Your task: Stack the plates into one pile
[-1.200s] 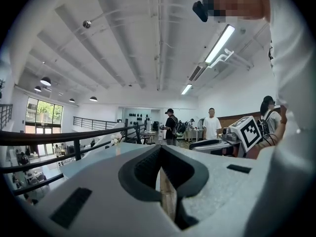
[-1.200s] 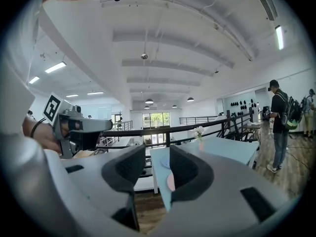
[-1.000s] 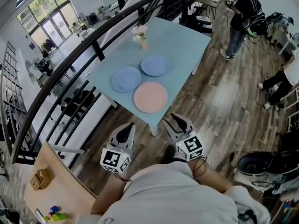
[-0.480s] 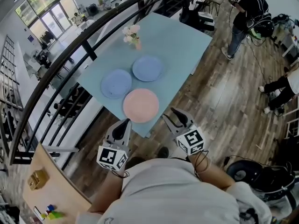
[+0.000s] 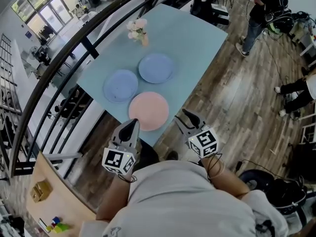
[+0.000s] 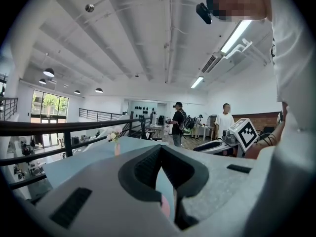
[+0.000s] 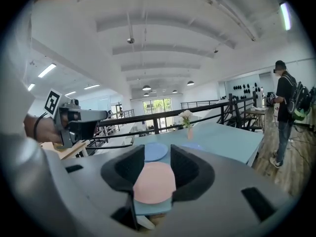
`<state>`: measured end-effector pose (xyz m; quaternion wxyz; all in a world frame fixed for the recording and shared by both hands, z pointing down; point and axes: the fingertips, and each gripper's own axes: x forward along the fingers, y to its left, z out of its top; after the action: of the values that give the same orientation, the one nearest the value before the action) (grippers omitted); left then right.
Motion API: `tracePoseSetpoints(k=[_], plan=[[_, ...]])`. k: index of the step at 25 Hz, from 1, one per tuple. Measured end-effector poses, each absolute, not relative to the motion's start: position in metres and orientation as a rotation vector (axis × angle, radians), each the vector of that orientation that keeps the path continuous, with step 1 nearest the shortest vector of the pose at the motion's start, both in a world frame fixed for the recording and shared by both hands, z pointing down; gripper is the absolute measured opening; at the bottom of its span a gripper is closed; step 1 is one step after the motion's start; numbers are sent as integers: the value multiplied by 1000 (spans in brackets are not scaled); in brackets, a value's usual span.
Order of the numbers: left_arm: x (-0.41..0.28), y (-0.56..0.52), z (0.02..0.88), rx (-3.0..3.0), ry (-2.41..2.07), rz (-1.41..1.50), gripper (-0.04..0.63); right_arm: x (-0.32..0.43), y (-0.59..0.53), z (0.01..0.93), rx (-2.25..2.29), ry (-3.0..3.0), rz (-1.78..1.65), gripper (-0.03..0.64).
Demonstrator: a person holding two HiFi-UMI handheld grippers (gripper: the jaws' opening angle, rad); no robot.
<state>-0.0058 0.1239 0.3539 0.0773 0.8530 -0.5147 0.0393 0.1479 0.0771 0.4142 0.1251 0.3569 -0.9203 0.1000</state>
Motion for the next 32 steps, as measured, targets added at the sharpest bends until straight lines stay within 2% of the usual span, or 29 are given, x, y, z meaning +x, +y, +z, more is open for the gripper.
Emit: tracePoseSetpoints(k=[18, 32], plan=[[-57, 19, 426, 2481, -1323, 285, 5, 109, -15, 523, 1024, -2426, 617, 183], [-62, -24, 513, 2454, -1152, 445, 5, 115, -13, 645, 975, -2132, 847, 184]])
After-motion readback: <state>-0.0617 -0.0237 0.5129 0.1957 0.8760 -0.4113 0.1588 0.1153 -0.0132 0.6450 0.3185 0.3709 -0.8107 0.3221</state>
